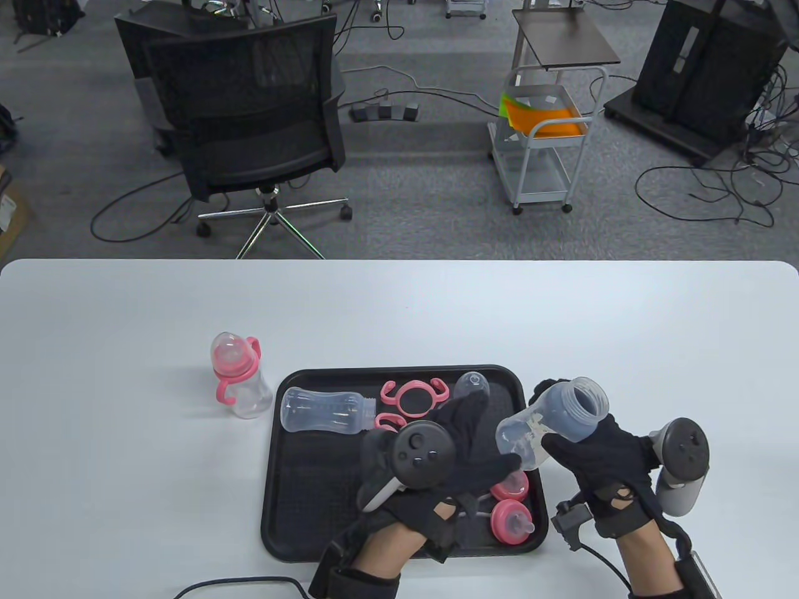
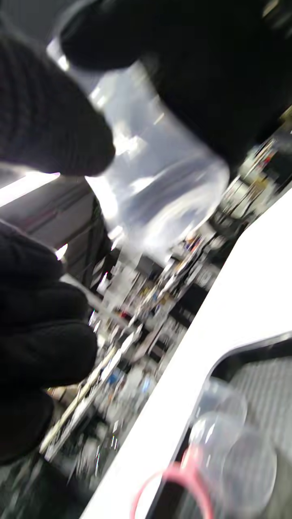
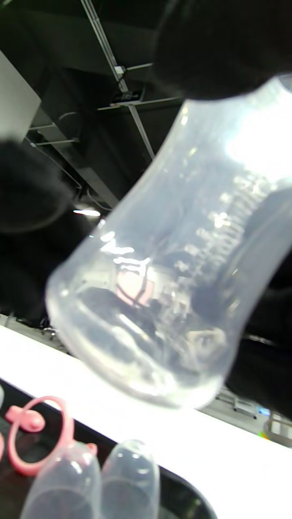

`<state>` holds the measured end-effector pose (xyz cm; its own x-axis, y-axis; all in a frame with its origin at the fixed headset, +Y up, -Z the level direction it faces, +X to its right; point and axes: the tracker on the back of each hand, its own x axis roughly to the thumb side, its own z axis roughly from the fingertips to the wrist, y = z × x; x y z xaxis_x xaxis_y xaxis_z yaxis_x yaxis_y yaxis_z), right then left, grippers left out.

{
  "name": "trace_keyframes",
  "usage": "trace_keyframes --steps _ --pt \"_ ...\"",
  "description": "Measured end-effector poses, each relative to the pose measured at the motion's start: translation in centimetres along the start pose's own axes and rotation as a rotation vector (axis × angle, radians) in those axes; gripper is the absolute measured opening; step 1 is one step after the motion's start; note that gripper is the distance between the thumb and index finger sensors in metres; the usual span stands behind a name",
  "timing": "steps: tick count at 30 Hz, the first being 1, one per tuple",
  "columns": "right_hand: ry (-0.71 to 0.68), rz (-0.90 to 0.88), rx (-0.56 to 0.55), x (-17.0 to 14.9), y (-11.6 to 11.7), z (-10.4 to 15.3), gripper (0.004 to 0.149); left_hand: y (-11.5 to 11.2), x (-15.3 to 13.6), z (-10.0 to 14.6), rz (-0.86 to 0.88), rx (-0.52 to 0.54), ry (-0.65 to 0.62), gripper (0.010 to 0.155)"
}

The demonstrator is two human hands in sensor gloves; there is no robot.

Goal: Assemble baby bottles from components

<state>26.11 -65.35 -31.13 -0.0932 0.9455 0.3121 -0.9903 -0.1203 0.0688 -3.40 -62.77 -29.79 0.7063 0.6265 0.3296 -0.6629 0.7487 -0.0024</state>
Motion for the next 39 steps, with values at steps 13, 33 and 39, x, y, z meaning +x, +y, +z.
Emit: trace_keyframes --steps 13,33,39 --pt "-0.006 0.148 -0.091 0.2 -2.0 -0.1 0.099 -1.8 -8.0 0.0 -0.409 -0.055 0.490 0.076" --pt "0.050 0.202 -0.055 -1.3 -1.3 -0.4 0.099 -3.1 -10.4 -1.0 -0.289 -0.120 0.571 0.053" --pt "0.053 0.208 -0.042 -1.4 -1.1 -0.4 0.099 -1.7 -10.4 -0.5 -0.204 -0.120 0.548 0.049"
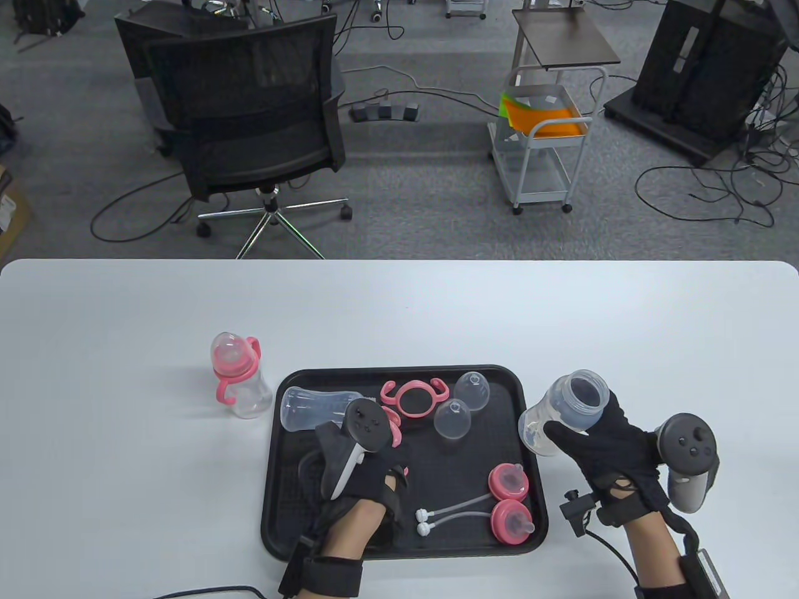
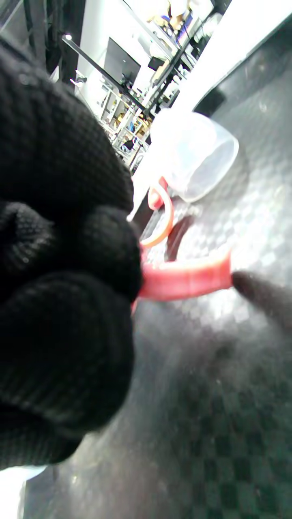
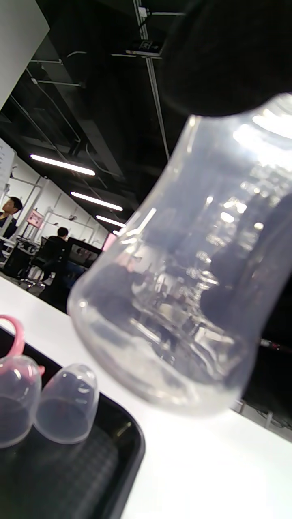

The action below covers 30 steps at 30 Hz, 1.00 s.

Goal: Assemble baby bottles from components

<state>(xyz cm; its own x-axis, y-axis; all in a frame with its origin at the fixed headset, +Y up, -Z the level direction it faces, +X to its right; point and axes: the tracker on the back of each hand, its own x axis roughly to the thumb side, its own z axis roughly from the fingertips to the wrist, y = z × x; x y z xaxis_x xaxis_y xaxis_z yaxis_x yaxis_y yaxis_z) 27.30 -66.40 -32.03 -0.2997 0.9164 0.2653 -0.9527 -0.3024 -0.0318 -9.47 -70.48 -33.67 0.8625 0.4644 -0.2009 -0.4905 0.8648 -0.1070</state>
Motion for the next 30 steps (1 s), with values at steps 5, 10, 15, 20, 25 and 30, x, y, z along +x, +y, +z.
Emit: trace_keyframes --steps 5,10,15,20,25,30 --pt "-0.003 0.007 0.006 -0.1 0.0 -0.1 0.100 1.7 -0.7 0.6 0.146 -0.104 -0.061 0.047" --pt "-0.007 0.006 0.012 -0.1 0.0 -0.1 0.100 3.4 -1.0 1.3 0.251 -0.197 -0.159 0.046" --pt "-0.019 0.012 0.020 0.0 0.1 -0.1 0.099 5.0 -1.5 1.9 0.379 -0.274 -0.273 0.045" --pt "-0.053 0.044 0.029 0.6 0.3 0.0 0.099 5.5 -1.6 2.1 0.528 -0.320 -0.446 0.045" --pt "-0.098 0.095 0.047 1.4 0.8 0.3 0.099 5.7 -1.4 2.2 0.651 -0.269 -0.532 0.045" --pt "-0.170 0.148 0.073 2.8 1.8 0.9 0.099 5.7 -0.7 2.6 0.737 -0.196 -0.656 0.045"
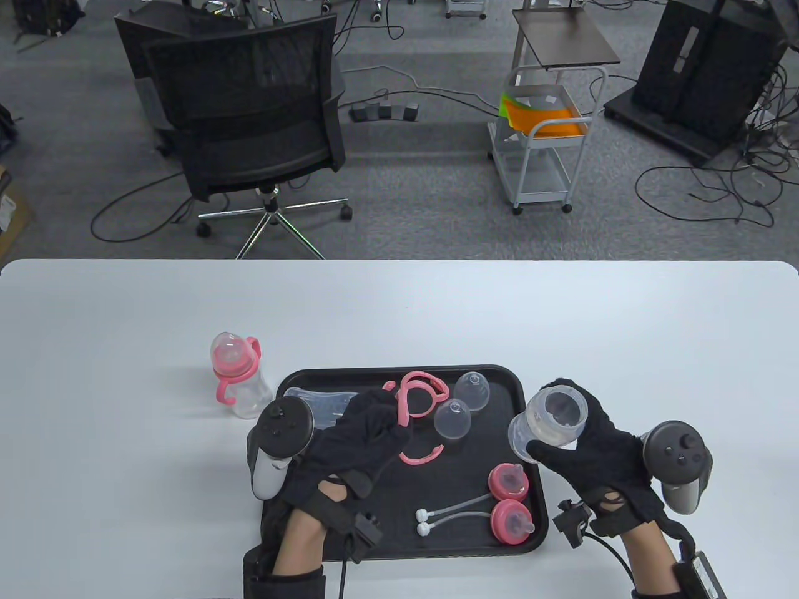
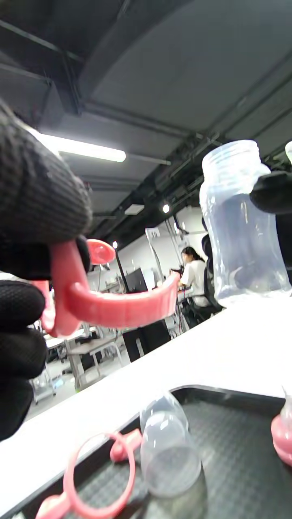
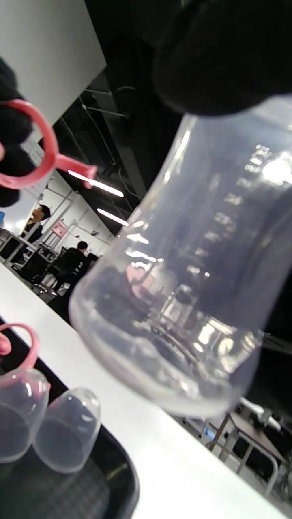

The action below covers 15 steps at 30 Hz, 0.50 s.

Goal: Assemble baby bottles from components

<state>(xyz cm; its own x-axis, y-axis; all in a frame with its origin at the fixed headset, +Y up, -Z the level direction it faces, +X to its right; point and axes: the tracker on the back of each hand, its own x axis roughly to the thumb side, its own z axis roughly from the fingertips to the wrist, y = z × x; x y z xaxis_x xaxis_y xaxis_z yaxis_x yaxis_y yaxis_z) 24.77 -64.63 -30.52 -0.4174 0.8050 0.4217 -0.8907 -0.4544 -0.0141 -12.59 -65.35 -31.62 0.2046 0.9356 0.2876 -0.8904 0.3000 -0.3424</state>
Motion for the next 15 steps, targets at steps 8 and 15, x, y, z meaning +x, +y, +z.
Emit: trace_keyframes --steps 8,15 --pt "-0.118 0.206 0.073 2.3 2.0 0.5 0.098 -2.4 1.7 -0.3 0.031 -0.022 -0.220 0.046" --pt "-0.185 0.346 0.166 3.4 3.8 0.8 0.097 -4.7 3.1 -0.3 -0.082 -0.119 -0.288 0.045"
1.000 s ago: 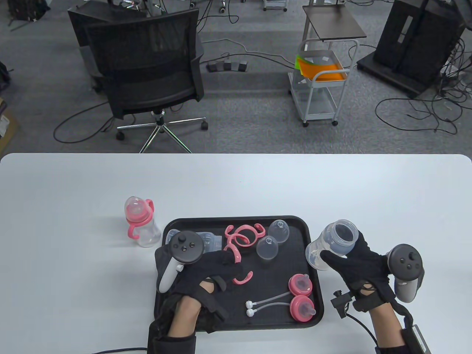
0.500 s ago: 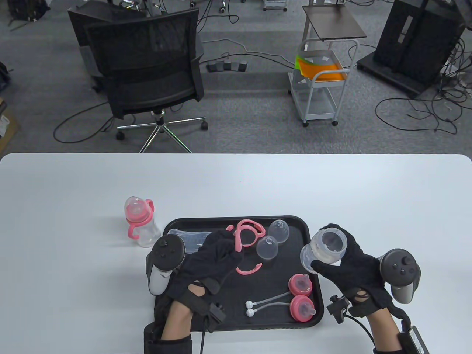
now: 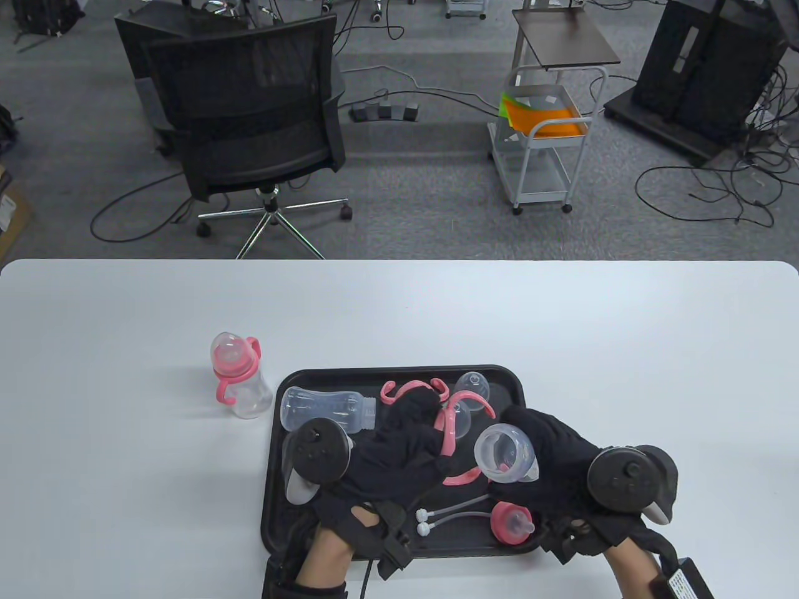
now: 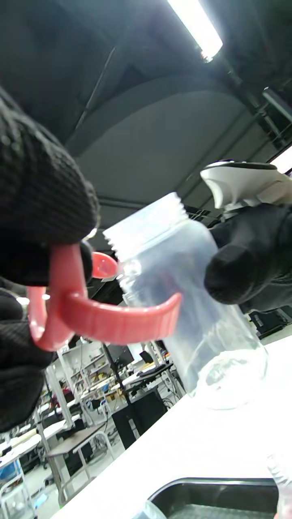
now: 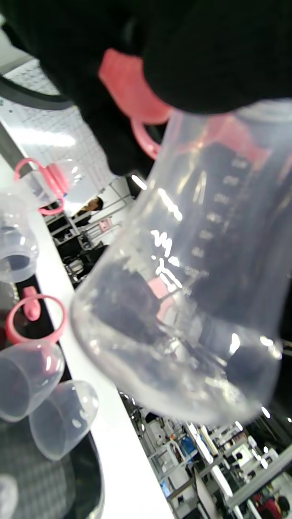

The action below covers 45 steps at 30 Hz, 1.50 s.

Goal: Assemble baby bottles from components

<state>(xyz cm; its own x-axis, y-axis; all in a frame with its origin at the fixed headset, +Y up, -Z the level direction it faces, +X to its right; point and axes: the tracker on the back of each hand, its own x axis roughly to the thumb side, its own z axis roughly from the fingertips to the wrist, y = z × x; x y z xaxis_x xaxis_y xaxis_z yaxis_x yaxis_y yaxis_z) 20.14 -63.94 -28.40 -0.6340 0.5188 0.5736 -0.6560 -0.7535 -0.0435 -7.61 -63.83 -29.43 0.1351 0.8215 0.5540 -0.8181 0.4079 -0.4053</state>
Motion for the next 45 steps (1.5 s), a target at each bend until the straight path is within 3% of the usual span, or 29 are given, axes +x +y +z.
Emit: trace_keyframes --steps 5,11,20,24,26,30,33,36,41,42,45 --pt "0.009 -0.012 0.032 -0.2 -0.1 -0.1 0.097 -0.8 0.9 0.0 -0.106 0.002 -0.043 0.046" --pt "0.025 -0.071 0.040 -0.4 -0.5 -0.2 0.097 -0.9 0.9 0.0 -0.054 0.052 -0.121 0.045" --pt "0.017 -0.223 0.115 -0.8 0.0 -0.4 0.097 -2.4 1.3 -0.4 -0.043 -0.032 -0.160 0.046" --pt "0.032 -0.274 0.130 -0.4 0.1 -0.4 0.097 -2.6 1.0 -0.3 0.021 0.005 -0.184 0.049" --pt "0.035 -0.219 0.123 0.0 0.1 -0.4 0.097 -2.9 0.8 -0.3 0.079 0.047 -0.166 0.050" --pt "0.046 -0.189 0.099 0.3 0.0 -0.3 0.097 -3.1 0.8 -0.4 0.099 0.028 -0.144 0.050" --pt "0.047 -0.146 0.071 1.3 0.2 -0.2 0.098 -3.3 0.5 -0.3 0.216 0.086 -0.124 0.053" --pt "0.049 -0.154 0.064 1.3 0.6 -0.2 0.097 -3.3 0.2 -0.4 0.350 0.014 -0.049 0.078" --pt "0.086 -0.121 0.068 1.2 1.1 -0.2 0.098 -3.3 -0.3 -0.4 0.345 -0.068 0.077 0.084" --pt "0.101 -0.231 0.077 1.0 1.4 -0.3 0.098 -3.3 -0.1 -0.5 0.324 -0.100 0.064 0.085" --pt "0.084 -0.297 0.073 0.5 1.4 -0.4 0.098 -3.2 0.6 -0.6 0.288 -0.077 0.085 0.089"
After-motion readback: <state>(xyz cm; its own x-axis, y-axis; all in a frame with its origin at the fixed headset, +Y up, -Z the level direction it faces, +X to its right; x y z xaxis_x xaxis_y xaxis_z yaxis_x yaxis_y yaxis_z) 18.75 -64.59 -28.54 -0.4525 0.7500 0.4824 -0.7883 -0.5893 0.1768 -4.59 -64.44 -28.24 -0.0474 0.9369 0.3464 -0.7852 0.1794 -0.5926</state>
